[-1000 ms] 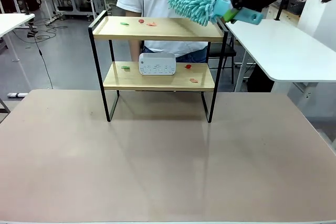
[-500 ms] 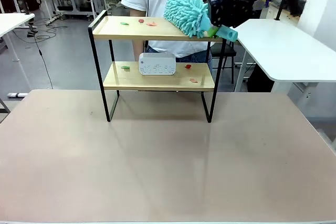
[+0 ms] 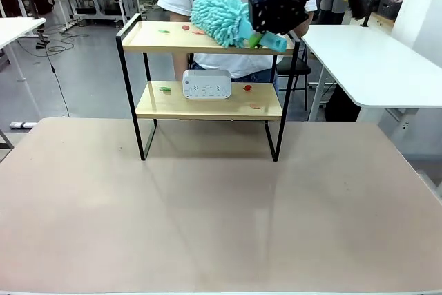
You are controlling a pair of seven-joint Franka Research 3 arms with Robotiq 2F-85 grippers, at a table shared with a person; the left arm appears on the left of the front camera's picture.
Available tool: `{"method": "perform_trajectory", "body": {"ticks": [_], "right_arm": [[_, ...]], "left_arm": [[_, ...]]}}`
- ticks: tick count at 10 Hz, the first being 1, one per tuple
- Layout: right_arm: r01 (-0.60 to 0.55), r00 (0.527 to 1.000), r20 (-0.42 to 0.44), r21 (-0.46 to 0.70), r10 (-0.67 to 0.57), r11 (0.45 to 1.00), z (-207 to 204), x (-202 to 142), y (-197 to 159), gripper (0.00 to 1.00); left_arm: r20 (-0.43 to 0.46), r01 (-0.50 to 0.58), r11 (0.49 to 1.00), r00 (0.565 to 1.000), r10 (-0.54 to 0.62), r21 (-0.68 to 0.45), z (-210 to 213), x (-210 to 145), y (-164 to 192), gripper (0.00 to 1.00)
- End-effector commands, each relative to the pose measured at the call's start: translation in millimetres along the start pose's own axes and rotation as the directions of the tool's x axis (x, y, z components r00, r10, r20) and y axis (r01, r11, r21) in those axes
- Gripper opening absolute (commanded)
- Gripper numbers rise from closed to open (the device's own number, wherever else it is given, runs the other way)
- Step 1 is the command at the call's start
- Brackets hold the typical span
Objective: Clean the shelf.
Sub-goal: Clean the specific tier of the Shelf with the Duster once objects are removed.
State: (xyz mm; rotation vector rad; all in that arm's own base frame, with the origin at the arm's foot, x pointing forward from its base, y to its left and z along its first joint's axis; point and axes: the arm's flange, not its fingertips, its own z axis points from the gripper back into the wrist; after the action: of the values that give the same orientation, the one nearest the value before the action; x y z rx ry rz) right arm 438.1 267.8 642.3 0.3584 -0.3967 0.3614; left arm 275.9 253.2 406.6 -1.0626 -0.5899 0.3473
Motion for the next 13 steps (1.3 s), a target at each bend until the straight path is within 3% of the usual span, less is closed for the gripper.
{"method": "perform_trajectory", "body": {"ticks": [1,5,6,8,11,13], "right_arm": [[-0.12,0.993,0.012,0.127,0.119,0.985,-9,0,-2,0.13],[-0.32,0.944,0.03,0.328,0.329,0.889,-8,-23,-18,0.13],[-0.384,0.914,0.038,0.399,0.403,0.833,-4,-26,-22,0.13],[-0.475,0.859,0.041,0.435,0.511,0.764,9,-33,-27,0.13],[-0.523,0.824,0.065,0.467,0.563,0.713,23,-49,-39,0.13],[-0.553,0.807,0.146,0.526,0.572,0.646,35,-58,-49,0.13]], "left_arm": [[0.012,0.024,1.0,1.0,-0.024,-0.019,0,1,0,1.0],[0.012,0.024,1.0,1.0,-0.024,-0.019,0,1,0,1.0],[0.012,0.024,1.0,1.0,-0.024,-0.019,0,1,0,1.0],[0.012,0.024,1.0,1.0,-0.024,-0.019,0,1,0,1.0],[0.012,0.024,1.0,1.0,-0.024,-0.019,0,1,0,1.0],[0.012,0.024,1.0,1.0,-0.024,-0.019,0,1,0,1.0]]}}
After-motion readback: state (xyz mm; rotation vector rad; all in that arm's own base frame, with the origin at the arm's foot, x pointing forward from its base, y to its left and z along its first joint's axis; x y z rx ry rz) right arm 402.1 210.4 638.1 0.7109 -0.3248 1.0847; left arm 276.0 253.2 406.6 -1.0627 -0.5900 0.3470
